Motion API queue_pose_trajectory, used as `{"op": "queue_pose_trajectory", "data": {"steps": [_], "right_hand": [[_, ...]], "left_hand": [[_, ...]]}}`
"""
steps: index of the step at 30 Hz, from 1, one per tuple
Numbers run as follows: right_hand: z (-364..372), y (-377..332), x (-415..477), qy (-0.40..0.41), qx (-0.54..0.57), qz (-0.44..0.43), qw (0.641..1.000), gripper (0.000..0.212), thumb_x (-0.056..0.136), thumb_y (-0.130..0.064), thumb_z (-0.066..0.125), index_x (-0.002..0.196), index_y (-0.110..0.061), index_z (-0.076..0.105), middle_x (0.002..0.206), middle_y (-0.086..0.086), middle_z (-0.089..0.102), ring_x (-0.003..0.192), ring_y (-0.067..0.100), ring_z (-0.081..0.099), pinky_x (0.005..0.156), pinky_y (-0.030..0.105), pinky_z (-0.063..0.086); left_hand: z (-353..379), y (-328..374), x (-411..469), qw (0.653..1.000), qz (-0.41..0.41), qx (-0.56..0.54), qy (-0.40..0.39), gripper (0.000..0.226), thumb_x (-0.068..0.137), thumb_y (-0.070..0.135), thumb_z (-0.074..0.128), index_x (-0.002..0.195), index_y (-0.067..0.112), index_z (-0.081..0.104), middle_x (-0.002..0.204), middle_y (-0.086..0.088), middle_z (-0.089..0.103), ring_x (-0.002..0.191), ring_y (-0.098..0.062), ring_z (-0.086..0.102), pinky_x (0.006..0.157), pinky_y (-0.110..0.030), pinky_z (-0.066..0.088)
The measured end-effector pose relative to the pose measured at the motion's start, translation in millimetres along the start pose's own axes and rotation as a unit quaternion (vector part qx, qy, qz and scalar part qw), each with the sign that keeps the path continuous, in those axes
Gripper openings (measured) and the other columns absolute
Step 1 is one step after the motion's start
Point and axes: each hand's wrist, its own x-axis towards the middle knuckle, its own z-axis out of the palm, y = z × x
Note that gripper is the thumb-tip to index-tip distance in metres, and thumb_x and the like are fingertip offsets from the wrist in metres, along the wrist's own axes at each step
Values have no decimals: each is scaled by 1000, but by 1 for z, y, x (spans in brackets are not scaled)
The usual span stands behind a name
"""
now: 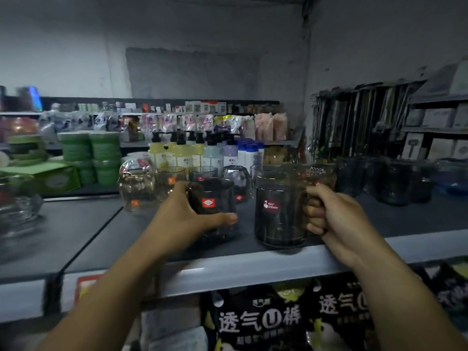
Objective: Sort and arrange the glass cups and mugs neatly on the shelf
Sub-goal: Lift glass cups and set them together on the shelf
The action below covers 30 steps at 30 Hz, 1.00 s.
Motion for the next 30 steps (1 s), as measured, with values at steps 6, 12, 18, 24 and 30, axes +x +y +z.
{"op": "queue_pose_trajectory", "data": {"steps": [6, 12, 18, 24, 30], "right_hand": [[-36, -10, 29, -70, -19, 27, 997, 41, 99, -19, 54, 61, -22, 39, 50, -7, 26, 41, 9, 19, 48, 28, 17], [-41, -8, 50, -126, -26, 36, 991, 39, 98, -18, 55, 62, -23, 42, 49, -8, 28, 40, 8, 21, 46, 27, 17], [-43, 0, 54, -124, -4, 39, 992, 39, 98, -18, 54, 61, -21, 40, 48, -7, 27, 39, 9, 19, 49, 30, 16], [-43, 2, 53, -110, -7, 38, 993, 38, 99, -19, 53, 63, -19, 40, 47, -7, 27, 38, 8, 20, 48, 30, 19], [-43, 4, 52, -103, -1, 35, 994, 38, 99, -19, 52, 64, -18, 38, 47, -7, 26, 37, 8, 20, 47, 29, 18]], "left_hand": [[40, 21, 11, 999, -38, 11, 37, 100, 44, 51, 98, 126, 23, 50, 111, 5, 74, 97, -12, 74, 90, -37, 60], [58, 23, 32, 996, -65, 59, 31, 117, 29, 68, 96, 125, 24, 46, 118, 3, 71, 106, -18, 71, 95, -44, 59], [65, 22, 47, 994, -73, 79, 27, 120, 30, 65, 93, 128, 20, 42, 120, 3, 68, 109, -19, 68, 99, -46, 56], [68, 11, 58, 994, -77, 74, 22, 121, 31, 73, 90, 128, 22, 41, 122, 4, 68, 110, -19, 68, 101, -47, 55], [66, 7, 55, 995, -77, 63, 0, 112, 50, 50, 98, 139, 18, 37, 125, 6, 66, 109, -13, 69, 100, -41, 56]]}}
